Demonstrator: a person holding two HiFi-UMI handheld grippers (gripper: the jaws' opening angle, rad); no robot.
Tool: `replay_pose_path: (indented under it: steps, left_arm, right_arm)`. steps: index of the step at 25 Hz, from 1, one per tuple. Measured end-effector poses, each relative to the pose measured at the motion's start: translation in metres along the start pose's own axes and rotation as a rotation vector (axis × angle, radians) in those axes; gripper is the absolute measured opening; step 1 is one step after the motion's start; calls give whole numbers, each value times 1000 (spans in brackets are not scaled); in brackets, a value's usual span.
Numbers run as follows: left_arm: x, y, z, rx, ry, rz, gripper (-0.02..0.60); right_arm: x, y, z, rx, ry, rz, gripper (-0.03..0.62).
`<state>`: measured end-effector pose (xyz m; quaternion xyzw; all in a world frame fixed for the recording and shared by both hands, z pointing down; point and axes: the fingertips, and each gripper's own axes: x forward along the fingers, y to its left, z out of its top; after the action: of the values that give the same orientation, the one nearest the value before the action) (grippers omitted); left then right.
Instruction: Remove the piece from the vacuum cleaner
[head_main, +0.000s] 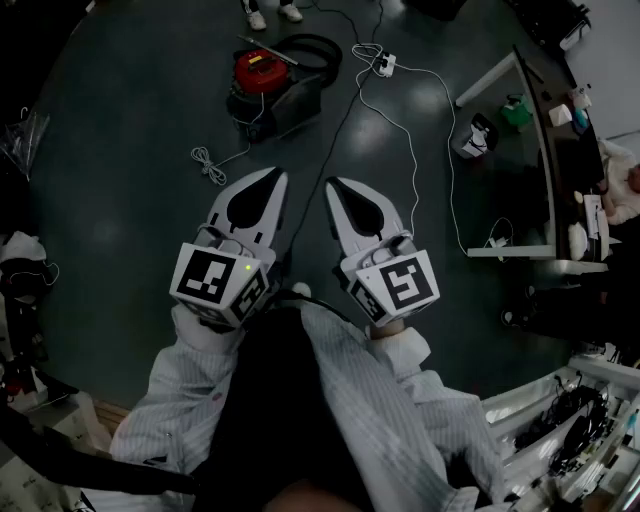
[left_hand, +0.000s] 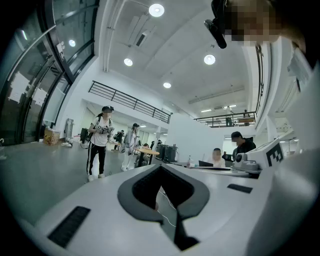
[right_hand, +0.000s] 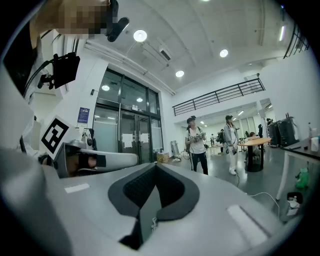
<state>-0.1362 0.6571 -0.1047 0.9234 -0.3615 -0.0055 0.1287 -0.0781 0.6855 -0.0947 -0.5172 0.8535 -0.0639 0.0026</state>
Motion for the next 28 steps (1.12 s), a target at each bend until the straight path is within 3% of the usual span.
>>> replay_pose_path:
  steps: [10,18,23,28]
  left_arm:
    - [18,-5,-7,19,11,-12,5]
    - [48,7,-27,4,37,20,4]
    - [100,42,-52,-15,81,43,5]
    - [169,115,-58,-16,105,72,5]
  right_arm:
    - [0,-13,-1,7,-12,-11,2]
    - [2,-32,-30,30,51,30,2]
    - [33,-76,-63,70,112,35,2]
    - [120,-130,-68,83,133,41,2]
